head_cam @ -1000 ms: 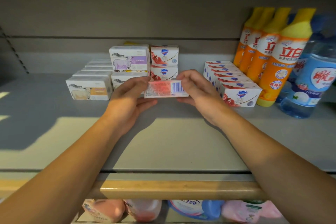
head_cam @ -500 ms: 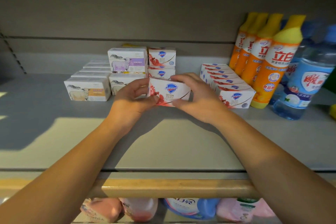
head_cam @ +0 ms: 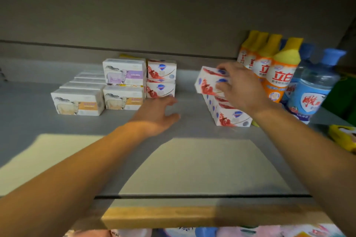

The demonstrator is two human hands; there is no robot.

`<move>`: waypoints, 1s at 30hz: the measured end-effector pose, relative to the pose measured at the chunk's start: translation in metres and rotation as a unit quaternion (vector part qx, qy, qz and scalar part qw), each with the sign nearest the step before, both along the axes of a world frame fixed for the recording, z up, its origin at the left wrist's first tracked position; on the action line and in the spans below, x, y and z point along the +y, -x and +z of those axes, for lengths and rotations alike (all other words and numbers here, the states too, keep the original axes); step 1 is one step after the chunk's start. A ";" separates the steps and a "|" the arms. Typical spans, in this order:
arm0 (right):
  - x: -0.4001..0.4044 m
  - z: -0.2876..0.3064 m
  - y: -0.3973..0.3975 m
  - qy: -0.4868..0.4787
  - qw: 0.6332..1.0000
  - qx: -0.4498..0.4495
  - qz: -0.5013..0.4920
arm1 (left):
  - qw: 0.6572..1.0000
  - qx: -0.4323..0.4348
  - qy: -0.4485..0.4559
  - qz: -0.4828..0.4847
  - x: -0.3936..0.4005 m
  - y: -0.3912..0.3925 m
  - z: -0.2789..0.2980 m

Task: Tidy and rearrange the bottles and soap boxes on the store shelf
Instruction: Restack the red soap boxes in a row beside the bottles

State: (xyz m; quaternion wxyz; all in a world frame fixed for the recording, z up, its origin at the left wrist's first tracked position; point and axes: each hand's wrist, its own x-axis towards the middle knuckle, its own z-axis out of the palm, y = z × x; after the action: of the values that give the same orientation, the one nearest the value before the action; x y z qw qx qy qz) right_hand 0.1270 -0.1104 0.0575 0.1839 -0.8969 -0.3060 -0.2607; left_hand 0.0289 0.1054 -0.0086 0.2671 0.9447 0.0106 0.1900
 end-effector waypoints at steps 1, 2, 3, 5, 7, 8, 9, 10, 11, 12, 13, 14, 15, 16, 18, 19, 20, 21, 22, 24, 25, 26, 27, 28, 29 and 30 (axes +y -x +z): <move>-0.003 0.000 -0.009 0.012 0.999 -0.013 -0.027 | 0.998 0.017 -0.053 0.004 0.004 -0.002 -0.006; -0.004 0.000 -0.016 0.028 0.998 -0.022 -0.052 | 0.996 0.035 -0.084 0.004 0.007 -0.004 -0.012; -0.004 -0.001 -0.023 0.046 0.996 -0.026 -0.072 | 0.994 0.051 -0.101 0.000 0.009 -0.006 -0.018; -0.002 -0.003 -0.034 0.088 0.990 -0.018 -0.107 | 0.990 0.077 -0.120 -0.016 0.013 -0.008 -0.025; 0.002 -0.006 -0.042 0.111 0.986 -0.007 -0.127 | 0.987 0.080 -0.134 -0.030 0.016 -0.011 -0.029; 0.004 -0.007 -0.044 0.107 0.986 -0.005 -0.127 | 0.987 0.080 -0.135 -0.033 0.016 -0.011 -0.030; 0.006 -0.008 -0.045 0.099 0.988 -0.006 -0.119 | 0.987 0.081 -0.136 -0.033 0.016 -0.011 -0.030; 0.008 -0.009 -0.046 0.093 0.990 -0.010 -0.109 | 0.987 0.079 -0.137 -0.033 0.016 -0.011 -0.031; 0.009 -0.010 -0.048 0.094 0.990 -0.013 -0.102 | 0.987 0.074 -0.137 -0.032 0.017 -0.012 -0.032; 0.010 -0.010 -0.050 0.099 0.990 -0.013 -0.100 | 0.988 0.067 -0.134 -0.031 0.017 -0.012 -0.032; 0.011 -0.009 -0.054 0.103 0.989 -0.010 -0.103 | 0.989 0.061 -0.131 -0.029 0.017 -0.012 -0.033; 0.011 -0.009 -0.058 0.105 0.989 -0.008 -0.106 | 0.990 0.054 -0.129 -0.029 0.017 -0.012 -0.034; 0.012 -0.009 -0.064 0.107 0.988 -0.006 -0.109 | 0.990 0.048 -0.128 -0.027 0.016 -0.012 -0.034; 0.012 -0.009 -0.069 0.108 0.988 -0.002 -0.114 | 0.991 0.045 -0.127 -0.026 0.016 -0.012 -0.034; 0.016 -0.008 -0.080 0.114 0.985 0.012 -0.128 | 0.991 0.044 -0.125 -0.025 0.016 -0.012 -0.034; 0.019 -0.008 -0.086 0.121 0.983 0.015 -0.134 | 0.991 0.043 -0.123 -0.027 0.016 -0.012 -0.033; 0.022 -0.008 -0.092 0.131 0.982 0.015 -0.138 | 0.991 0.045 -0.120 -0.027 0.016 -0.013 -0.033; 0.026 -0.009 -0.097 0.138 0.981 0.012 -0.139 | 0.992 0.050 -0.115 -0.026 0.017 -0.013 -0.033; 0.030 -0.010 -0.103 0.139 0.980 0.009 -0.140 | 0.992 0.052 -0.110 -0.028 0.018 -0.013 -0.033; 0.035 -0.013 -0.113 0.132 0.981 0.005 -0.141 | 0.993 0.050 -0.104 -0.032 0.018 -0.013 -0.033; 0.037 -0.014 -0.118 0.127 0.982 0.004 -0.142 | 0.993 0.048 -0.100 -0.033 0.018 -0.014 -0.033; 0.038 -0.015 -0.122 0.124 0.982 0.003 -0.144 | 0.994 0.047 -0.098 -0.034 0.019 -0.014 -0.033; 0.039 -0.015 -0.127 0.122 0.982 0.003 -0.145 | 0.994 0.045 -0.096 -0.034 0.019 -0.014 -0.034; 0.040 -0.015 -0.131 0.124 0.981 0.003 -0.146 | 0.994 0.043 -0.095 -0.034 0.020 -0.015 -0.034; 0.041 -0.014 -0.135 0.129 0.981 0.004 -0.148 | 0.994 0.041 -0.095 -0.034 0.021 -0.015 -0.035; 0.042 -0.014 -0.139 0.136 0.979 0.002 -0.150 | 0.994 0.038 -0.094 -0.036 0.021 -0.016 -0.035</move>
State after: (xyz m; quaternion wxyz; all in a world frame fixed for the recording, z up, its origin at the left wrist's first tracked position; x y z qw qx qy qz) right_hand 0.2662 -0.0681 0.0433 0.0195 -0.9499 -0.2003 -0.2390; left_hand 0.0447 0.1266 -0.0435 0.1828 0.9720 -0.0307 0.1441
